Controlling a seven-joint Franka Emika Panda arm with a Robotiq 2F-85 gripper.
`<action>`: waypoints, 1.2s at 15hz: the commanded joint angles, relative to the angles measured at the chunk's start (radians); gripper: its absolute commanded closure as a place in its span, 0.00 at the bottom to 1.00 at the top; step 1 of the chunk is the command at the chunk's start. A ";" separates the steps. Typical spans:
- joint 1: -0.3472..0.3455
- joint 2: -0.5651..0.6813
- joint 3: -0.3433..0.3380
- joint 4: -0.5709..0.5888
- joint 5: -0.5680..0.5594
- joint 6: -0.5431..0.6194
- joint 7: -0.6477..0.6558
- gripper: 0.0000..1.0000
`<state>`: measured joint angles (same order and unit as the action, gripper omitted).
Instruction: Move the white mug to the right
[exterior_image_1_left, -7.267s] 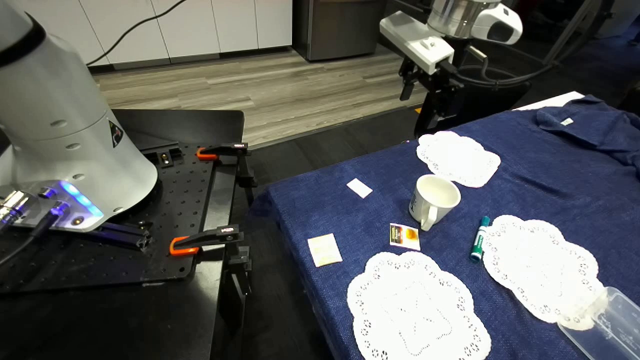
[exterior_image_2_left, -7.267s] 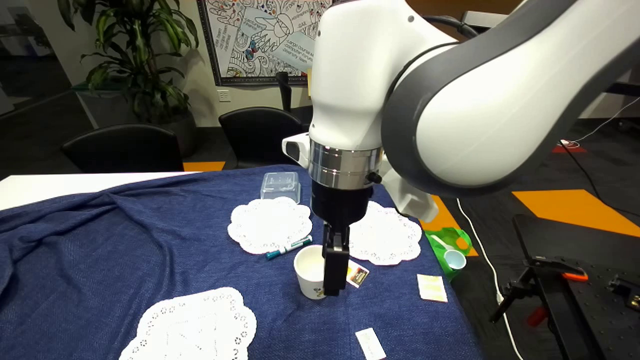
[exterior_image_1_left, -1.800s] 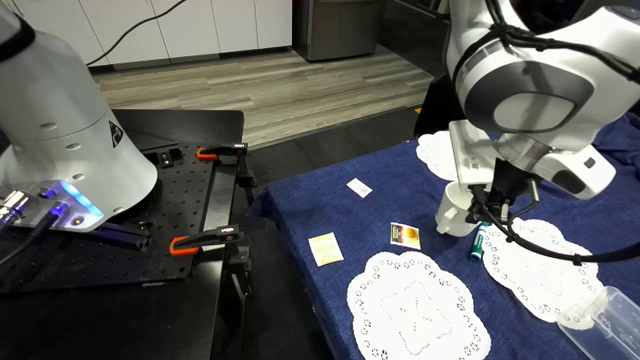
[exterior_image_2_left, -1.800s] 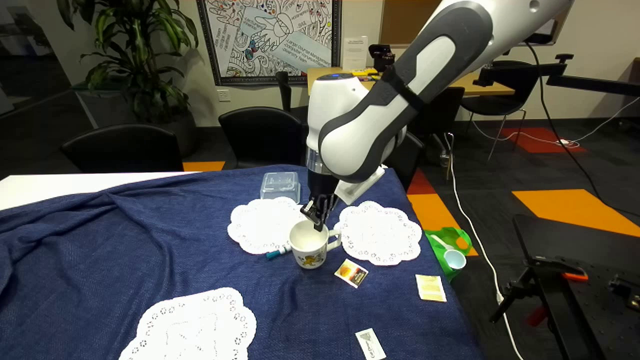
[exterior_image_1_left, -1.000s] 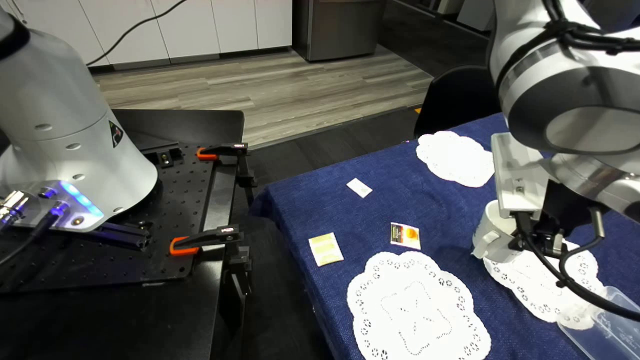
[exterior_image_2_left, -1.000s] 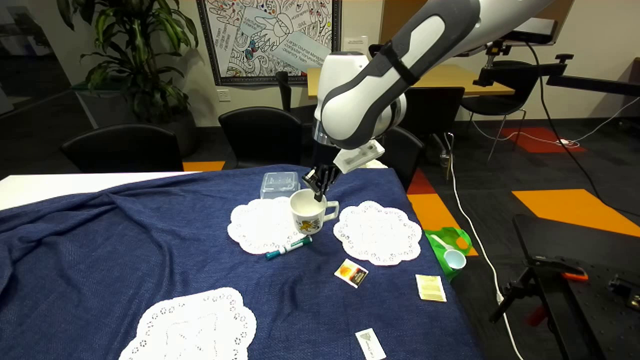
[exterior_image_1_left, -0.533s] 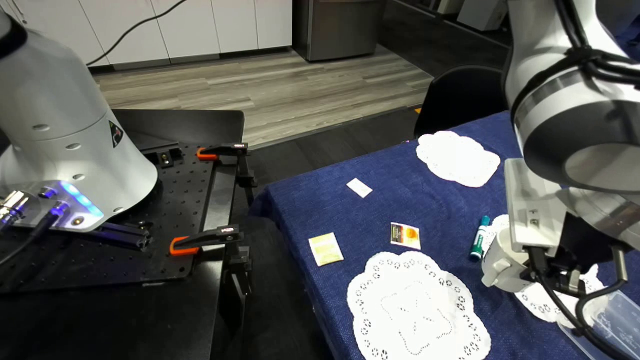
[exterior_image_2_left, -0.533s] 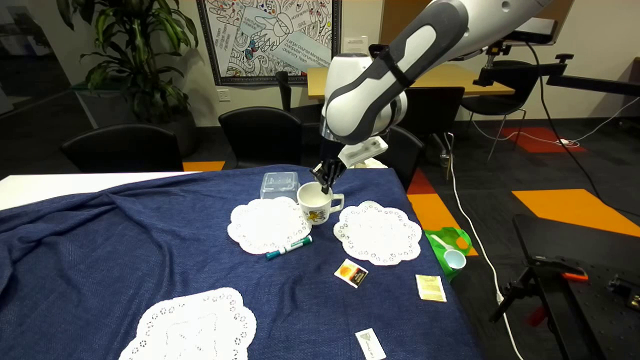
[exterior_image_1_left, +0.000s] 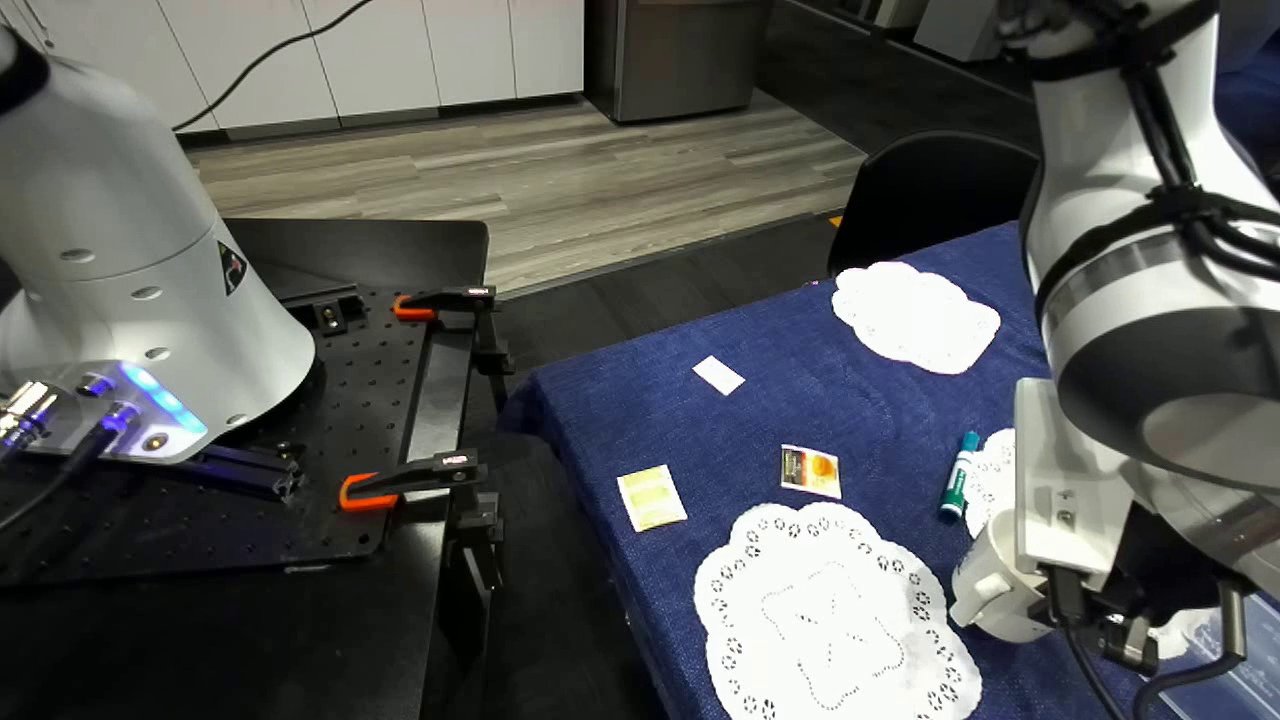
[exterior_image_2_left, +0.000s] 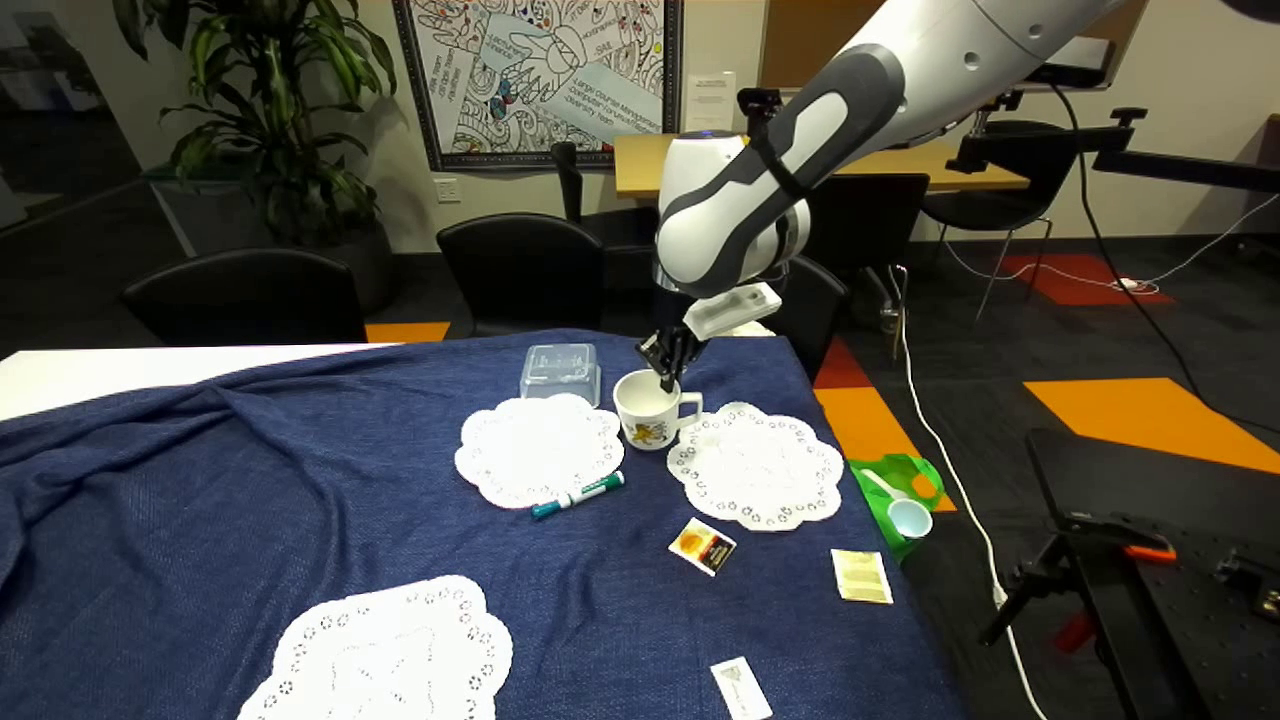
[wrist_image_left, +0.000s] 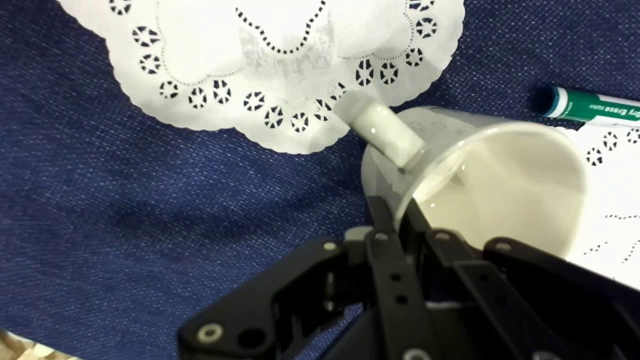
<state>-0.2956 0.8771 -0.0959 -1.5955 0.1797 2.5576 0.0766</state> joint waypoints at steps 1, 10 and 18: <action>0.001 0.023 -0.017 0.062 0.015 -0.053 0.049 0.98; 0.009 -0.013 -0.021 0.038 0.008 -0.030 0.053 0.18; 0.032 -0.215 -0.008 -0.169 -0.009 0.003 -0.020 0.00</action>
<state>-0.2742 0.8045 -0.1101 -1.6098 0.1759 2.5507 0.0974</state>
